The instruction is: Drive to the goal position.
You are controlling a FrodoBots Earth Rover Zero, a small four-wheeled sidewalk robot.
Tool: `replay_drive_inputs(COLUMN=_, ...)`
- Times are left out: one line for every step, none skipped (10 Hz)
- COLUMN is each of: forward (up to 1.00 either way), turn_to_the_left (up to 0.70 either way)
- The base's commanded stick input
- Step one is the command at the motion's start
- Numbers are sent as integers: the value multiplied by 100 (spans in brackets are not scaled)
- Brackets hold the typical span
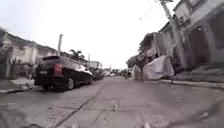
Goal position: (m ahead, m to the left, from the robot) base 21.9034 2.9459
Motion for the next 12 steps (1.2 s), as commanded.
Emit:
replay_drive_inputs(forward=70, turn_to_the_left=0)
replay_drive_inputs(forward=70, turn_to_the_left=0)
replay_drive_inputs(forward=70, turn_to_the_left=0)
replay_drive_inputs(forward=70, turn_to_the_left=0)
replay_drive_inputs(forward=70, turn_to_the_left=0)
replay_drive_inputs(forward=70, turn_to_the_left=0)
replay_drive_inputs(forward=70, turn_to_the_left=0)
replay_drive_inputs(forward=70, turn_to_the_left=0)
replay_drive_inputs(forward=70, turn_to_the_left=0)
replay_drive_inputs(forward=70, turn_to_the_left=0)
replay_drive_inputs(forward=70, turn_to_the_left=-1)
replay_drive_inputs(forward=70, turn_to_the_left=-16)
